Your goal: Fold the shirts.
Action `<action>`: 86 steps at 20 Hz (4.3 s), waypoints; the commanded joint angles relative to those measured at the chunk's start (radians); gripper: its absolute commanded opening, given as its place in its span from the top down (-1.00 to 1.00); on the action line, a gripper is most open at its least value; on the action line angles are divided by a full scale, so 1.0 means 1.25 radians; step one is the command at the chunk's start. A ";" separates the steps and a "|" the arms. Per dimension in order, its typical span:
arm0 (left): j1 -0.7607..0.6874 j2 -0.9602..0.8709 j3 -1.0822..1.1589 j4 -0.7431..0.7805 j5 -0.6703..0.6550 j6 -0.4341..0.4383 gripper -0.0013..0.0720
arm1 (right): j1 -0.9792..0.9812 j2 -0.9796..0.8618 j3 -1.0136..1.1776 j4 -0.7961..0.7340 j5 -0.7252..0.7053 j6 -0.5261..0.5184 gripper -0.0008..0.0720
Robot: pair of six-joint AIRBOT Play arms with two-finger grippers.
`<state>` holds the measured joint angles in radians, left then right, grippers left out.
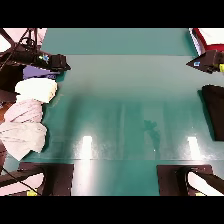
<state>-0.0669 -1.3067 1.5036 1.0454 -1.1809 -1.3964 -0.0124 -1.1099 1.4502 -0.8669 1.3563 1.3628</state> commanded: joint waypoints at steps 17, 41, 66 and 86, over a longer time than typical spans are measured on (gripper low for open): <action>0.000 0.001 0.001 -0.016 0.092 0.001 0.90 | 0.002 -0.001 0.001 0.001 -0.019 -0.001 0.93; 0.171 -0.409 0.004 0.409 0.574 -0.037 -0.52 | 0.002 -0.002 0.000 0.002 -0.011 0.014 0.93; -0.237 0.071 0.404 -0.178 -0.057 0.383 0.91 | -0.042 0.078 0.001 0.002 -0.273 0.013 0.93; -0.077 0.019 -0.142 0.071 -0.120 -0.098 -0.98 | -0.206 0.094 0.001 0.003 -0.134 0.013 0.93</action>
<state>-0.1783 -1.3655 1.5108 1.2144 -1.4094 -1.4734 -0.2687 -0.9642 1.4509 -0.8642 1.1427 1.3781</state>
